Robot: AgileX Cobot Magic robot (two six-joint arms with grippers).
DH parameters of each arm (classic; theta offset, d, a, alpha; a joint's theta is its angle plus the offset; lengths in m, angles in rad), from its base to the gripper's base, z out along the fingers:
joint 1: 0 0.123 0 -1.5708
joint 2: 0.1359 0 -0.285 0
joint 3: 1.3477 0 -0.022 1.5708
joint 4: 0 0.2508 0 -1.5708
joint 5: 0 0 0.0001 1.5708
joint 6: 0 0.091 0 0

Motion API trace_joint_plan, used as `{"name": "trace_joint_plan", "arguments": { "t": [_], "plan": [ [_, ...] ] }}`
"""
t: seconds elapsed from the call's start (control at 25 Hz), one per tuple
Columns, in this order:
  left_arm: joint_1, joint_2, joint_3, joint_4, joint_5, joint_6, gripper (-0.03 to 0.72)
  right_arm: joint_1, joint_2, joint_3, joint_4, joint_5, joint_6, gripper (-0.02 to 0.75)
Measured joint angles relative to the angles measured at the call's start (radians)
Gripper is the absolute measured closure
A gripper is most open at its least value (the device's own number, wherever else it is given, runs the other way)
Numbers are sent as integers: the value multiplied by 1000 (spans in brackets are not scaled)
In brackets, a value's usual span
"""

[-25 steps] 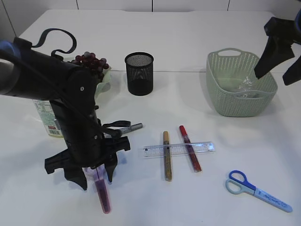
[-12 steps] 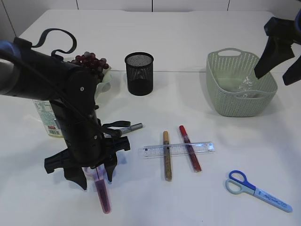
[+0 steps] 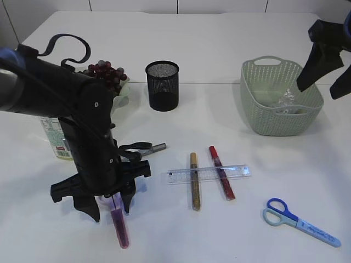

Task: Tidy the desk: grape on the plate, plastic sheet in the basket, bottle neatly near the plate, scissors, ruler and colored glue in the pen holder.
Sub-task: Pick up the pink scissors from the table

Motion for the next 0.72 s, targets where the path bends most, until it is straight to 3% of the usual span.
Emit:
{"name": "trace_joint_plan", "arguments": {
  "t": [0.72],
  "plan": [
    [0,14,0,7,-14,-2,294,0,0,0,2,0,0,227]
  ]
}}
